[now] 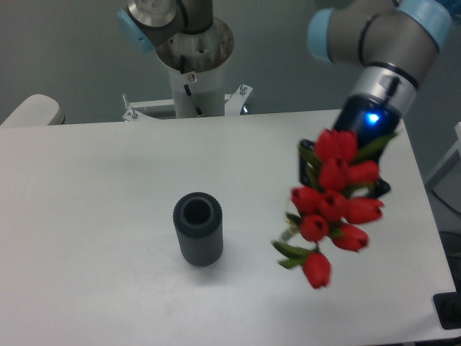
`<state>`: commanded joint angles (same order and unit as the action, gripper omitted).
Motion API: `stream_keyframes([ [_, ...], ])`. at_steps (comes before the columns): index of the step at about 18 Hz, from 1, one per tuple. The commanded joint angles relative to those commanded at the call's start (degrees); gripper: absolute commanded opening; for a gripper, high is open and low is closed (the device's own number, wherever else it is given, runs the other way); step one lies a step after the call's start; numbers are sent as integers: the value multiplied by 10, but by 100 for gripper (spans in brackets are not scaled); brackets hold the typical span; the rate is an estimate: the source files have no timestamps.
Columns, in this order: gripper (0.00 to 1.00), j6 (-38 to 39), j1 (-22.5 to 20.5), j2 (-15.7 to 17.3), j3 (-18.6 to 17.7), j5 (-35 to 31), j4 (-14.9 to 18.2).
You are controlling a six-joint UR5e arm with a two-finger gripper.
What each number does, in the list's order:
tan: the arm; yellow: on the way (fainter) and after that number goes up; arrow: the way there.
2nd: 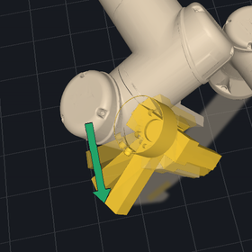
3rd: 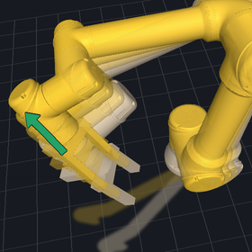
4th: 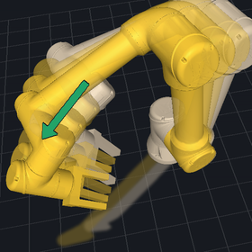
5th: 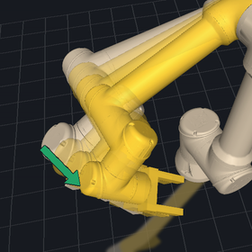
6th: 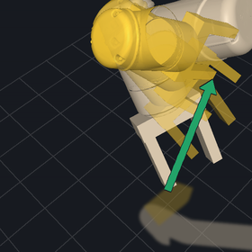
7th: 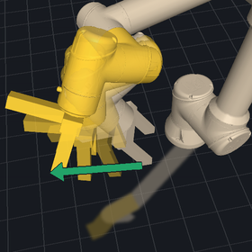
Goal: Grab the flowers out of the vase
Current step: 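Carry the tulip bunch away from the vase and hold it aloft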
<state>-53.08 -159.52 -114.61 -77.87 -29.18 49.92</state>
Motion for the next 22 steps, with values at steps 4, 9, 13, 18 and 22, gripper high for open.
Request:
stream_keyframes([
  [4, 32, -13, 1, -9, 10, -18, 0],
  [9, 32, -33, -11, -13, 13, -18, 0],
  [13, 32, -34, -10, -13, 13, -18, -1],
  [18, 32, -55, -10, -12, 12, -18, 1],
  [22, 32, -67, -10, -11, 8, -18, 4],
])
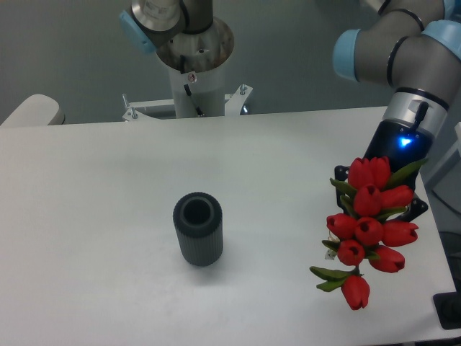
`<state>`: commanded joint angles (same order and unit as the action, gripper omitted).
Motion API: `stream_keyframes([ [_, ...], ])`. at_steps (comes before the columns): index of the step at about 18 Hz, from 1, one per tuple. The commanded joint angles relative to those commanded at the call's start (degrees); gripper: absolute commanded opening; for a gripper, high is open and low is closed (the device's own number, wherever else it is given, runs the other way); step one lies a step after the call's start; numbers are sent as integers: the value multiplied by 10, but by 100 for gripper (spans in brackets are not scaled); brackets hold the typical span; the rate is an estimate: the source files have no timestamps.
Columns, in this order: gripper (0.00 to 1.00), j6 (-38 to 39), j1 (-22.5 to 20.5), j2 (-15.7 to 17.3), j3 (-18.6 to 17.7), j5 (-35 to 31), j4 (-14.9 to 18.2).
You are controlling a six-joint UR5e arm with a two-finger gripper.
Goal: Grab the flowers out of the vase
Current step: 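Carry the tulip bunch away from the vase and hold it aloft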
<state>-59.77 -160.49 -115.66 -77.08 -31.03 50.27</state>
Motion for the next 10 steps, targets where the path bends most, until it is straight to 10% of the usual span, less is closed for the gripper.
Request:
stream_keyframes([
  [10, 32, 0, -1, -1, 2, 1, 2],
])
